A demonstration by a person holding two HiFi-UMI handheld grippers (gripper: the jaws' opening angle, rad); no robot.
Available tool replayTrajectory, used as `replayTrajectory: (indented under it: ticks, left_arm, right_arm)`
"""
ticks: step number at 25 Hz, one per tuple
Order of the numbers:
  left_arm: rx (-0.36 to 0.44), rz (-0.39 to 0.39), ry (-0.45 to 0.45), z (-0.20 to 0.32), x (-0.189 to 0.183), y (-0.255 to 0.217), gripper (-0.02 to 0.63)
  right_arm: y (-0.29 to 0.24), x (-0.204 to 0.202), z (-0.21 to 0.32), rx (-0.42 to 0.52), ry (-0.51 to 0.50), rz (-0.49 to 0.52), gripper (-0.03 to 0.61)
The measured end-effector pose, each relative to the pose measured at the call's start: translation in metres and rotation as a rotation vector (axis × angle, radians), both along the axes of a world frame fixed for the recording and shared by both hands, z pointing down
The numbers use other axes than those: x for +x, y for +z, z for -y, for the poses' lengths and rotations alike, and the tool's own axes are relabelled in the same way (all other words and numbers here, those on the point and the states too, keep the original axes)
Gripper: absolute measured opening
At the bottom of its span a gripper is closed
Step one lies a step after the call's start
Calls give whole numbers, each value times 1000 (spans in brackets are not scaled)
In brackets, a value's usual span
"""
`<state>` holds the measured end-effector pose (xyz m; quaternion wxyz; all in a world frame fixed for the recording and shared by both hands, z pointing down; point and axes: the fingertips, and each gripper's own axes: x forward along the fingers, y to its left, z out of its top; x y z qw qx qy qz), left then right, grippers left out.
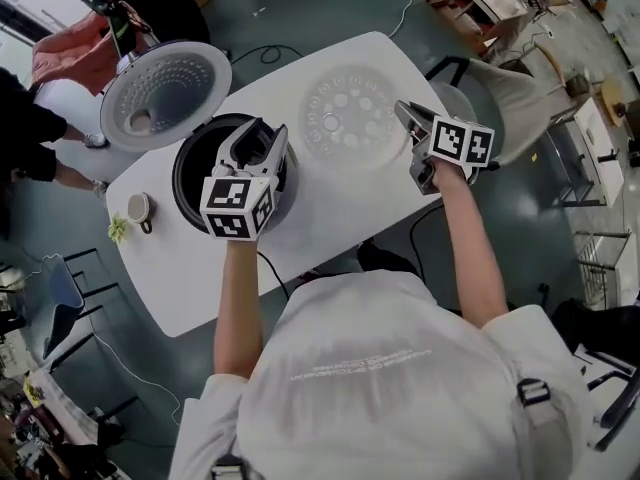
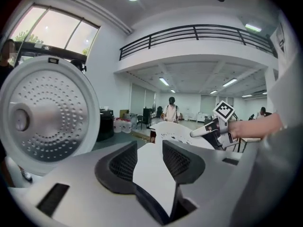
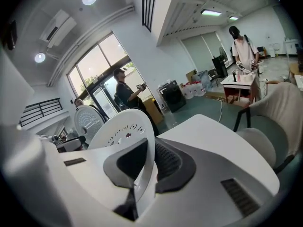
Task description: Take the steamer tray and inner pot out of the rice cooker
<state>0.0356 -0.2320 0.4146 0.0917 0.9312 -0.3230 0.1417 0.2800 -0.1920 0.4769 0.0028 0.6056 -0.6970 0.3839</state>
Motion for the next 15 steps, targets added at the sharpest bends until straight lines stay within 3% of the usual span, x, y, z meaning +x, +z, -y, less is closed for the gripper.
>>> replayTrajectory:
  ticks: [7,11,15]
  left_arm:
    - [-54,38,69,-9,65,29,179]
    - [-98,58,65,-7,88,50,179]
    - [-123,87,59,-5,136,74,179]
  right_arm:
    - [20,74,-26,-13,97,-20,55]
    - [38,95,-30,-39,113,3,55]
    - [67,142,-28,-79,126,45,55]
